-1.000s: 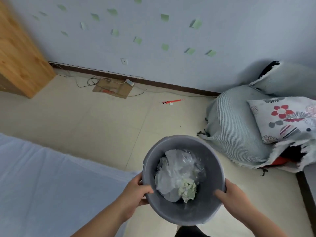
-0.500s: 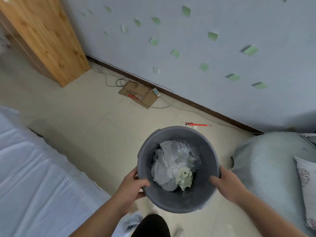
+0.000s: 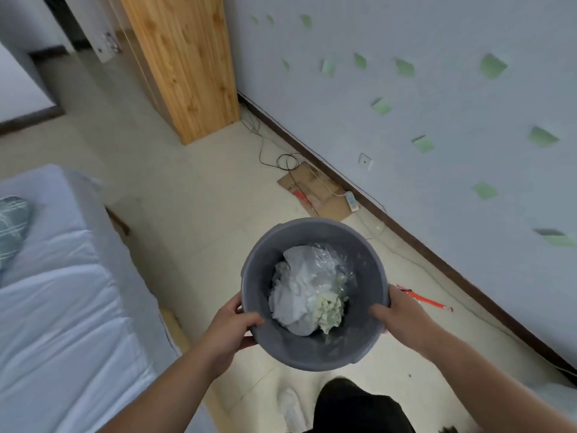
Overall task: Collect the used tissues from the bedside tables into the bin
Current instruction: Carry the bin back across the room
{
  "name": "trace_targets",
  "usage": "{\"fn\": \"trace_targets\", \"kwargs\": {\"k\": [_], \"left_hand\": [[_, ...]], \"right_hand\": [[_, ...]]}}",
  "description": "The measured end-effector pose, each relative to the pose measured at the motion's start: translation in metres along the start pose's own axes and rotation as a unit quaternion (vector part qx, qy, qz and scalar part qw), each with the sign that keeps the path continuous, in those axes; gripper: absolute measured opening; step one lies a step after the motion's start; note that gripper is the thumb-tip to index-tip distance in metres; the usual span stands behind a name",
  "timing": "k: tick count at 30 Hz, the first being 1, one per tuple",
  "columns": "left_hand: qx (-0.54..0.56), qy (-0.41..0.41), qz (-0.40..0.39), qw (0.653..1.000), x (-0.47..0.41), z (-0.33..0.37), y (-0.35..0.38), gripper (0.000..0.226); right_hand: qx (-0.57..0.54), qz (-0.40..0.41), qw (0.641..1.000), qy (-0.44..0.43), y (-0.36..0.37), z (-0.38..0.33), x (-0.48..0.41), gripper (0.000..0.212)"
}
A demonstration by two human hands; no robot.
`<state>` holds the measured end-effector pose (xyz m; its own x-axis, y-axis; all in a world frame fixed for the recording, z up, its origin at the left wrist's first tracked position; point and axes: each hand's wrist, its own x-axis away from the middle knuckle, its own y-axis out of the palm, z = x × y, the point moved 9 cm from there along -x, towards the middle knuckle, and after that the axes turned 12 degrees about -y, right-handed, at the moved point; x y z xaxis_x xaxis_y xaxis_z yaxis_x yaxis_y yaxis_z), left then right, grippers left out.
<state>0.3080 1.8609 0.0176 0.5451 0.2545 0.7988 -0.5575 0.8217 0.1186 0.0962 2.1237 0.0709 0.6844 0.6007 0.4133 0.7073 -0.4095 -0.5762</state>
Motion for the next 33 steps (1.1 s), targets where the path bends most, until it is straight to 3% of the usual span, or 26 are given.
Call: {"fn": "trace_targets", "kwargs": {"k": [9, 17, 21, 25, 33], "left_hand": [[0.134, -0.039, 0.13, 0.982, -0.075, 0.098, -0.116, 0.046], [0.218, 0.01, 0.187, 0.958, -0.116, 0.227, -0.202, 0.055], [0.288, 0.024, 0.218, 0.932, -0.138, 0.255, -0.264, 0.052], [0.334, 0.015, 0.242, 0.911, -0.175, 0.274, -0.336, 0.052], [0.288, 0.003, 0.254, 0.923, -0.224, 0.382, -0.494, 0.05]], "right_hand": [[-0.028, -0.092, 0.993, -0.07, 0.027, -0.124, -0.228, 0.02], [0.013, -0.195, 0.971, -0.141, 0.046, -0.272, -0.422, 0.018], [0.049, -0.249, 0.948, -0.193, 0.088, -0.36, -0.497, 0.022], [0.06, -0.285, 0.939, -0.183, 0.151, -0.406, -0.56, 0.027], [0.052, -0.297, 0.939, -0.168, 0.228, -0.536, -0.681, 0.033]]}}
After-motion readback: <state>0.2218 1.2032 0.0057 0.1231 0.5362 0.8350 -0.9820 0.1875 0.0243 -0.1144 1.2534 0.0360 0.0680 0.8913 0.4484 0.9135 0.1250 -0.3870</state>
